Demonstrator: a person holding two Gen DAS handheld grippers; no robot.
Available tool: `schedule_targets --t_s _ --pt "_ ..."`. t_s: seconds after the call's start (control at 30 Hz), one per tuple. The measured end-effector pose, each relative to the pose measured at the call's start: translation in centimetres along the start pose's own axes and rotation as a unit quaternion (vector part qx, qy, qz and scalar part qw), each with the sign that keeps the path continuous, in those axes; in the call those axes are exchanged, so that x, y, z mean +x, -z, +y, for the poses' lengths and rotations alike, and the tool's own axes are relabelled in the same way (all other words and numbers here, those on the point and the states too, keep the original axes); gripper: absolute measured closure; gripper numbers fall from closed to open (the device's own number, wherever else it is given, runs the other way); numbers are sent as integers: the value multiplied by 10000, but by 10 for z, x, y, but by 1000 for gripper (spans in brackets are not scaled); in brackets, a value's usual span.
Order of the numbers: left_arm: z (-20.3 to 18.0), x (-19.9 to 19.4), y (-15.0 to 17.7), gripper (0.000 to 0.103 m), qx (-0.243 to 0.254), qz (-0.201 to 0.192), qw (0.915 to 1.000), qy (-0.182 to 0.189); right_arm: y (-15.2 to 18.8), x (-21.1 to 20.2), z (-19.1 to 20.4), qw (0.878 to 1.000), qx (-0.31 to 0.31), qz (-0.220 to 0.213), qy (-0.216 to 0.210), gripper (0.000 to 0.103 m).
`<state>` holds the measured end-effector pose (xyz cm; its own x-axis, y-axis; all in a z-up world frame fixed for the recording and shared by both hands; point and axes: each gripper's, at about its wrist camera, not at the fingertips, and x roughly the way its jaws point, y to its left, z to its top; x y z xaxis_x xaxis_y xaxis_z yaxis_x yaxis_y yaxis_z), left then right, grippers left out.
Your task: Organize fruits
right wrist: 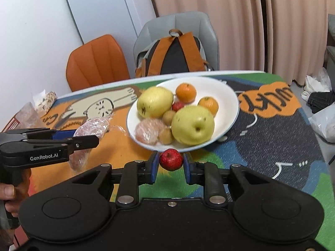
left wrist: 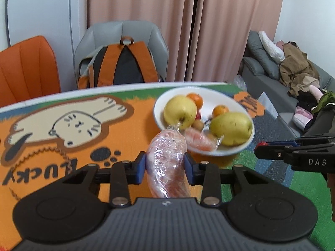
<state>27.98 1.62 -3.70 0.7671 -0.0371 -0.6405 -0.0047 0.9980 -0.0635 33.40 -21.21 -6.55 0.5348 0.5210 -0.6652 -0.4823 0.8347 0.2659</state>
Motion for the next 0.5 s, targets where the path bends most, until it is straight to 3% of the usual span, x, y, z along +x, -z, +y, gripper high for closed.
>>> schedule_targets --t_s 0.03,0.1,0.17,0.23,0.5 --pt "-1 -1 -4 69 3 -31 10000 12 -3 -2 0 10000 -4 -28 3 80" --pt "-3 -2 -11 83 12 -66 10000 49 -9 -6 -1 10000 -14 -86 1 80" --pt "-4 0 -19 88 -37 -31 9998 192 -17 -11 -1 9999 -28 -170 14 80" --pt "-6 4 -24 103 34 -43 9999 160 -22 -13 -3 9997 -35 -223 21 80" --pt "2 16 -17 103 -75 144 9998 109 -18 -8 -6 9999 10 -161 11 80"
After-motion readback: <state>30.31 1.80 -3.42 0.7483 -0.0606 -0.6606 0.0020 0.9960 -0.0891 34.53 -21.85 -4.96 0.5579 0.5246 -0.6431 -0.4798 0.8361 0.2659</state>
